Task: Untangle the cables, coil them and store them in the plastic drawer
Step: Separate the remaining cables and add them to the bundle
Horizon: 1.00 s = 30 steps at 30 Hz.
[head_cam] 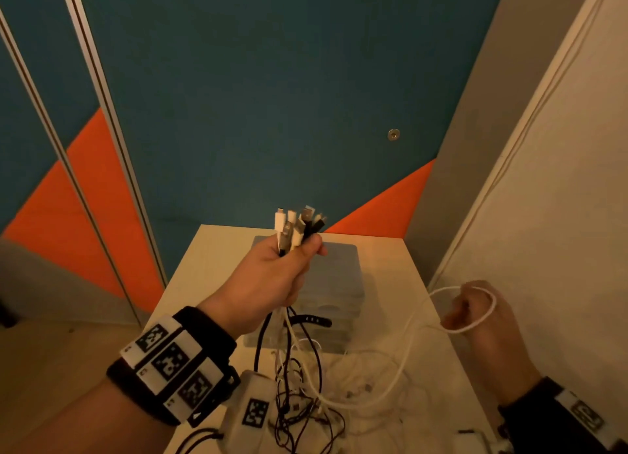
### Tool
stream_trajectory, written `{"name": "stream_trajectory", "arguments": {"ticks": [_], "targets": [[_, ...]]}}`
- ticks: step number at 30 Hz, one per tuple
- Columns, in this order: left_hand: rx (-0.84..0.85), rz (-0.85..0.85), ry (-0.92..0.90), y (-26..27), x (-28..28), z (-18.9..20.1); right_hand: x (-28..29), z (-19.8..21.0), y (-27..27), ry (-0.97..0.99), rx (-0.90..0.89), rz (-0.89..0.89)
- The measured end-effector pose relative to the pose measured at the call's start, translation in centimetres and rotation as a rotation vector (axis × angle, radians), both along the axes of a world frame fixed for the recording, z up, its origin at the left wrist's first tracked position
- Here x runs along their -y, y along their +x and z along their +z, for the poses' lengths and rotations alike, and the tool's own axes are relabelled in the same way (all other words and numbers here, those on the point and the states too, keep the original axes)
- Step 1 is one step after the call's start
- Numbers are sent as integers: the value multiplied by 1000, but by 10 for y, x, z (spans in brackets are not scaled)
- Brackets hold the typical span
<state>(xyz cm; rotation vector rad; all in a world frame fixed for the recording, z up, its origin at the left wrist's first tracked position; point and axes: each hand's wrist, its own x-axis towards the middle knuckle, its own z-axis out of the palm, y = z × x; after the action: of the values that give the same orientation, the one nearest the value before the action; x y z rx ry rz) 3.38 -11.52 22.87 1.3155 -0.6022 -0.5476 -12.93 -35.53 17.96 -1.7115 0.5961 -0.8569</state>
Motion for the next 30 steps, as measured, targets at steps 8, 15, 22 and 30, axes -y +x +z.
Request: {"name": "stream_trajectory", "arguments": {"ticks": [8,15,22,30], "targets": [[94,40,-87,1,-10,16,35,-11,-8,-82,-117,-172],[43,-177,-87,-12,-9,22,-9,5,21,-237,-215,180],[26,-416,-65,-20,-24,37,-28,-26,53,-271,-306,325],[-9,-453,-74,-23,-42,27,-42,-115,75,-322,-645,558]]}}
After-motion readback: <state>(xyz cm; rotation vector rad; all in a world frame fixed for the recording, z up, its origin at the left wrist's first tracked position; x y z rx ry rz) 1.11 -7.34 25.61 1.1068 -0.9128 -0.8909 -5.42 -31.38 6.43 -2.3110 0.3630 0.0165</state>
